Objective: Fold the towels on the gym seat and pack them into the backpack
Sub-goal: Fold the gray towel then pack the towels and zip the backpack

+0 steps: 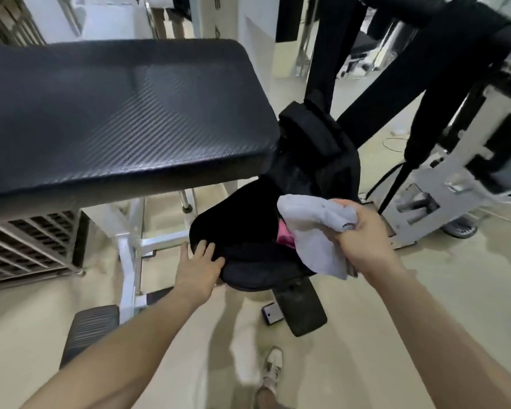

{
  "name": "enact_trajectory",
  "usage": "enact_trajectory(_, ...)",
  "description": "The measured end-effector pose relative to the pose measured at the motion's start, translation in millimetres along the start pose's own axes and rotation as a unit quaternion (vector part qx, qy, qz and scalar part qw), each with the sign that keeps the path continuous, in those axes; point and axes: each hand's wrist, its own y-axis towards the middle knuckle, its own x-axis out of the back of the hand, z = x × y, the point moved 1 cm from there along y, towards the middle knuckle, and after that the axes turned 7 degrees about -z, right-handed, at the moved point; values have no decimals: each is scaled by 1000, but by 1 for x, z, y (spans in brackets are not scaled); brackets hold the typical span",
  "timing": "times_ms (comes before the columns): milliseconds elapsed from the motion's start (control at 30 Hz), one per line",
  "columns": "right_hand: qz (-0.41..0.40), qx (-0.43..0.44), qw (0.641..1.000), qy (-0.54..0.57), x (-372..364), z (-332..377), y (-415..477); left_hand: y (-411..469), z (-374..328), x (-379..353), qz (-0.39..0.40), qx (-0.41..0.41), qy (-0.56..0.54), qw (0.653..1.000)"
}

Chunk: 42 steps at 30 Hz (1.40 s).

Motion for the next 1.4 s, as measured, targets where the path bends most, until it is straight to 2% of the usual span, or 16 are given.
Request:
enact_trajectory(100,10,29,999,-20,-6,-15,10,12,-9,11,-38,-32,27,998)
enact_trajectory(200,77,76,991,-80,-8,-20,29,15,-28,44,-75,-112,9,991)
enact_trajectory(233,113,136,967,-182,-8,-25,38,12,-39,62,-96,-142,-6,985)
enact_trajectory(300,161,241,877,-382,-5,-45,56,1,-63,97,-157,-193,-47,967)
enact_trajectory(367,158,298,813,-475,3,-68,72,-8,-85,120,-201,-241,-81,946)
enact_trajectory(433,146,325,796,-490,13,-76,81,-17,-97,136,-223,-248,-128,934)
enact_trajectory(567,51,401,767,-499,7,-65,84,-41,-107,170,-196,-144,-261,934)
enact_trajectory(633,27,405,764,-502,-2,-59,88,-56,-111,179,-131,-129,-341,922)
enact_trajectory(767,26,398,763,-509,7,-54,115,-86,-116,195,-42,-171,-402,898)
enact_trajectory(933,30,306,833,-460,33,-38,128,-103,-113,206,-36,-175,-423,888)
enact_trajectory(1033,134,244,869,-410,32,-19,109,-105,-116,207,-44,-183,-415,890)
enact_trajectory(1100,211,174,918,-287,33,-6,87,-108,-122,204,-43,-199,-396,895)
enact_trajectory(1167,259,101,945,-173,28,-3,60,-114,-127,201,-37,-215,-383,898)
enact_trajectory(1267,205,52,964,-159,-6,-37,31,-122,-125,201,-35,-224,-373,899)
enact_trajectory(1333,175,20,949,-261,-30,-69,19,-127,-121,202,-38,-226,-374,899)
enact_trajectory(1400,191,12,890,-415,-45,-92,8,-131,-117,201,-36,-224,-373,900)
